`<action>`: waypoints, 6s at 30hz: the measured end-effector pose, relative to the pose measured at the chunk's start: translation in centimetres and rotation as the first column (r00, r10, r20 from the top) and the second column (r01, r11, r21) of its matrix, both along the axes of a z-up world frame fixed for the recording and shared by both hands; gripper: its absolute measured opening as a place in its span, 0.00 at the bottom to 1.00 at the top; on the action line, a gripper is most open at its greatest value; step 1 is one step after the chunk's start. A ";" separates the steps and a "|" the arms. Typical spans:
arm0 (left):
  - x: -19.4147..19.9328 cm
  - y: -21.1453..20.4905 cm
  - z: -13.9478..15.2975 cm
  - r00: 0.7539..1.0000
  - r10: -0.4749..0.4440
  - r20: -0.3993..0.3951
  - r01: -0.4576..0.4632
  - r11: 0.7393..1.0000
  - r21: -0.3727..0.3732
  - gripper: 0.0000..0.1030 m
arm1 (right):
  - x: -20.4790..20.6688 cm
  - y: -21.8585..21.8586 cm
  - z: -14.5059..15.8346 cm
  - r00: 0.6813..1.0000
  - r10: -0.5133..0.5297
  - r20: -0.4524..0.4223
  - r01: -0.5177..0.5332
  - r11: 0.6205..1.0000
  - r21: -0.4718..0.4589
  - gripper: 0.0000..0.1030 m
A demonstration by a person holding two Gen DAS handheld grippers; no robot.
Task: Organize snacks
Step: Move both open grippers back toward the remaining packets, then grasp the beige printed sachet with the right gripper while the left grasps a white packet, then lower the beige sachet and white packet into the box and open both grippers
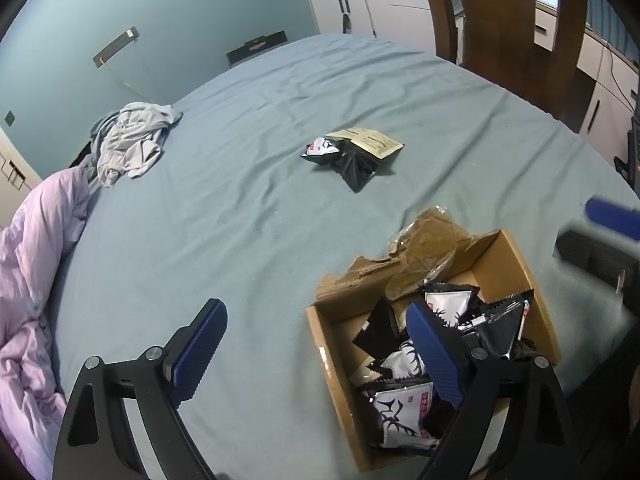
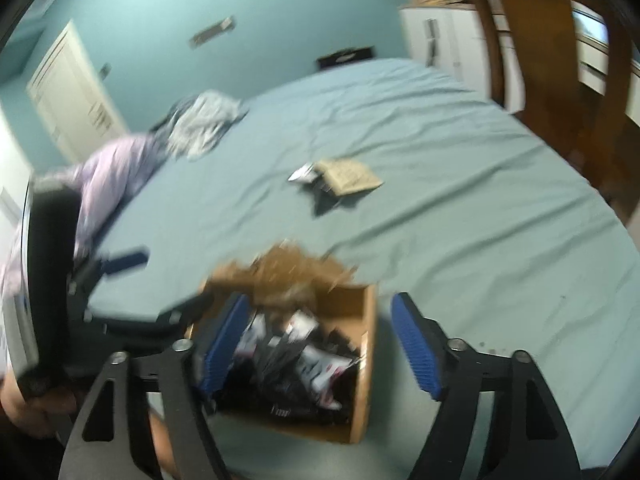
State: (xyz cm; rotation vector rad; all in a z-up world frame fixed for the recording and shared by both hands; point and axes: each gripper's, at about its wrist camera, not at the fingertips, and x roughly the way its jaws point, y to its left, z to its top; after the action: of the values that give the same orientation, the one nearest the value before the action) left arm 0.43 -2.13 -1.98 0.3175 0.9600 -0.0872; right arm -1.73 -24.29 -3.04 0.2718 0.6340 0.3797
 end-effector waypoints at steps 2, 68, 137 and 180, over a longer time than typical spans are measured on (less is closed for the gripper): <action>0.0 0.0 0.0 1.000 0.000 -0.001 0.000 1.000 0.000 0.90 | 0.0 -0.4 -0.1 0.998 -0.064 0.000 0.064 0.997 -0.037 0.76; 5.0 2.1 0.7 0.998 0.055 0.033 -0.051 0.994 -0.099 0.94 | 18.2 6.1 -0.7 0.986 0.124 -0.114 -0.156 0.929 -0.337 0.76; 11.8 2.7 0.6 0.996 -0.014 -0.088 -0.001 0.985 -0.171 0.52 | 5.2 -3.7 -3.2 0.996 0.045 -0.077 -0.029 0.981 0.191 0.00; 0.4 2.6 0.0 0.992 0.022 -0.126 -0.048 0.977 -0.208 0.87 | -1.4 7.9 -3.0 0.961 0.257 0.105 -0.190 0.885 -0.425 0.00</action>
State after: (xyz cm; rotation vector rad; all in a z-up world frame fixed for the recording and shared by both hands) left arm 0.80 0.49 -1.96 0.1007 1.0679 -0.1766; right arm -3.11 -16.36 -6.01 -0.2392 0.5737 0.4743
